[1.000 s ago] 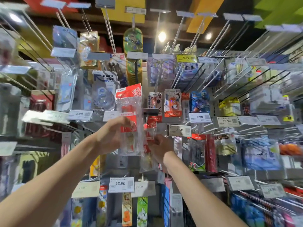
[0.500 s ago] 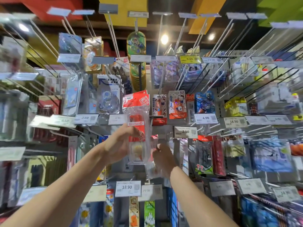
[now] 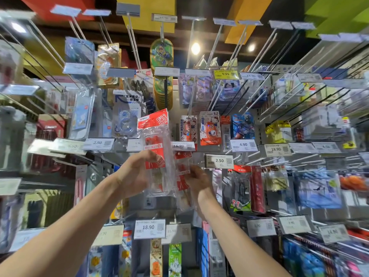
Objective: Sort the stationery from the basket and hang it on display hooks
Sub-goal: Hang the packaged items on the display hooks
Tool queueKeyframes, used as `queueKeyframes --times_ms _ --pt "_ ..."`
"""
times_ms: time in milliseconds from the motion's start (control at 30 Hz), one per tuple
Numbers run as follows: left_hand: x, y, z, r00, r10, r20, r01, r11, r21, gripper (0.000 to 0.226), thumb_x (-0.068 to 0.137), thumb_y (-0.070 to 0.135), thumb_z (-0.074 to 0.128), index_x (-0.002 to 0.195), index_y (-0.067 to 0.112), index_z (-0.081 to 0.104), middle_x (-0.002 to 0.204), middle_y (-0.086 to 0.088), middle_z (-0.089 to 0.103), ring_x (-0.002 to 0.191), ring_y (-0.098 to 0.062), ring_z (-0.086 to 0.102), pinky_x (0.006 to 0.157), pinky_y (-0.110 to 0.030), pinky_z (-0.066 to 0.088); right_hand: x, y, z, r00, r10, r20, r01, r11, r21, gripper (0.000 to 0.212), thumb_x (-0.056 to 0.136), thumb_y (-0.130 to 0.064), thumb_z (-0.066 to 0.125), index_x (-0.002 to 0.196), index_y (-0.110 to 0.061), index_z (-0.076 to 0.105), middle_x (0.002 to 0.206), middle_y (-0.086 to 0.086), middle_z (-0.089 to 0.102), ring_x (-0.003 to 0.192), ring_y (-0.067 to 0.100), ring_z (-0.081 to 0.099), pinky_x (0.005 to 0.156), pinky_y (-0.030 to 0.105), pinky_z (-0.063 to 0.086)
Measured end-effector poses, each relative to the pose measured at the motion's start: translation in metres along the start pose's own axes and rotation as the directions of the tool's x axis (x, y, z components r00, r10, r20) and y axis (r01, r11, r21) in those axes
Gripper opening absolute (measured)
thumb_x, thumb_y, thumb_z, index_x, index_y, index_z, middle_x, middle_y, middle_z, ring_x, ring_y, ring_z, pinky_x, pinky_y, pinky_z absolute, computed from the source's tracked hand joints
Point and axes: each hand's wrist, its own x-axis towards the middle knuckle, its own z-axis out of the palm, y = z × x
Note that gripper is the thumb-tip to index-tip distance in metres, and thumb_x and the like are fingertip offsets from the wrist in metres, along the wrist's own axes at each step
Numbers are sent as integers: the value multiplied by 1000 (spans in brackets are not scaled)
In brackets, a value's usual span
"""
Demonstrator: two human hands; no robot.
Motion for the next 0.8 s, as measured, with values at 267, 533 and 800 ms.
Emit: queueKeyframes --times_ms 267,533,800 --pt "-3 2 3 999 -5 -50 5 1000 -5 57 8 43 96 51 21 66 69 3 67 67 -16 66 76 -44 46 -2 1 -3 999 29 31 -25 993 -116 21 104 -16 52 119 -26 62 97 -5 71 86 10 65 69 22 51" --pt "3 -6 -4 999 -25 -36 26 1000 14 37 27 29 87 54 19 65 76 -1 66 86 -25 56 93 -50 41 8 8 -3 995 76 68 -57 967 -250 14 102 -10 48 105 -18 59 77 2 54 58 9 44 49 20 38" --pt "4 -20 -13 999 -46 -9 47 998 41 38 44 27 79 77 9 71 91 -10 67 86 -26 61 91 -48 45 37 18 -1 992 126 -1 -104 814 -572 18 98 -9 46 108 -6 60 100 8 62 88 22 62 66 28 51"
